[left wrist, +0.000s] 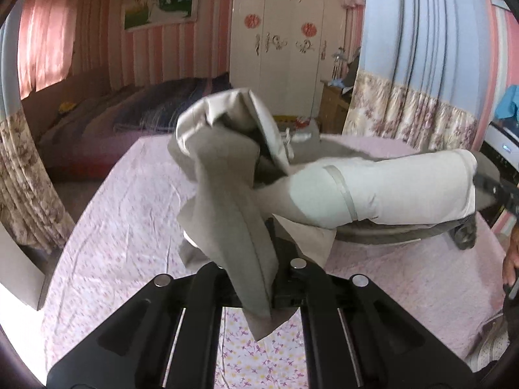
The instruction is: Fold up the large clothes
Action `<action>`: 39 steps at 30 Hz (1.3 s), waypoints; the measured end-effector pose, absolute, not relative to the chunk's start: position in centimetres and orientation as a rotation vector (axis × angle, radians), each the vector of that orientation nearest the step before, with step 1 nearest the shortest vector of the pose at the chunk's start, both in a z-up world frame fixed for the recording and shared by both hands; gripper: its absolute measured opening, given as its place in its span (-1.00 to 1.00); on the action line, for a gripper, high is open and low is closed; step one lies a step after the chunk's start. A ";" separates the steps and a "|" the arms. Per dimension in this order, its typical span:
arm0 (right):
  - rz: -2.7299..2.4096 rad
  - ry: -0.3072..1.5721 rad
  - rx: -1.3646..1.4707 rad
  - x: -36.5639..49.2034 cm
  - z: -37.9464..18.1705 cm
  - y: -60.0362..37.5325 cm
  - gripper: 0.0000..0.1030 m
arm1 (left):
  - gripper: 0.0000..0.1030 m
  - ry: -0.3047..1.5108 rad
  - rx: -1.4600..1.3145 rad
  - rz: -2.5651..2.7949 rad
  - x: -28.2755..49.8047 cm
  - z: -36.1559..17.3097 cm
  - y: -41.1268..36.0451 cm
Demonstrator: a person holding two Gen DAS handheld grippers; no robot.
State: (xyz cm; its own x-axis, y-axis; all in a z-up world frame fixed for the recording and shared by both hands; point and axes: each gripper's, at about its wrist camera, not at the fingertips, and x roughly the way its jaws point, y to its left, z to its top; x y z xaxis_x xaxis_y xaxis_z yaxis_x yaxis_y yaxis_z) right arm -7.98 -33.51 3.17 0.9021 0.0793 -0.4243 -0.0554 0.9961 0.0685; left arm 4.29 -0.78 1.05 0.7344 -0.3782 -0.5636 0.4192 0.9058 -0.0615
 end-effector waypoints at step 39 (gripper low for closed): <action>-0.041 0.619 0.252 -11.4 -6.5 -42.6 0.56 | 0.94 0.633 0.081 -0.419 -2.9 -8.8 4.4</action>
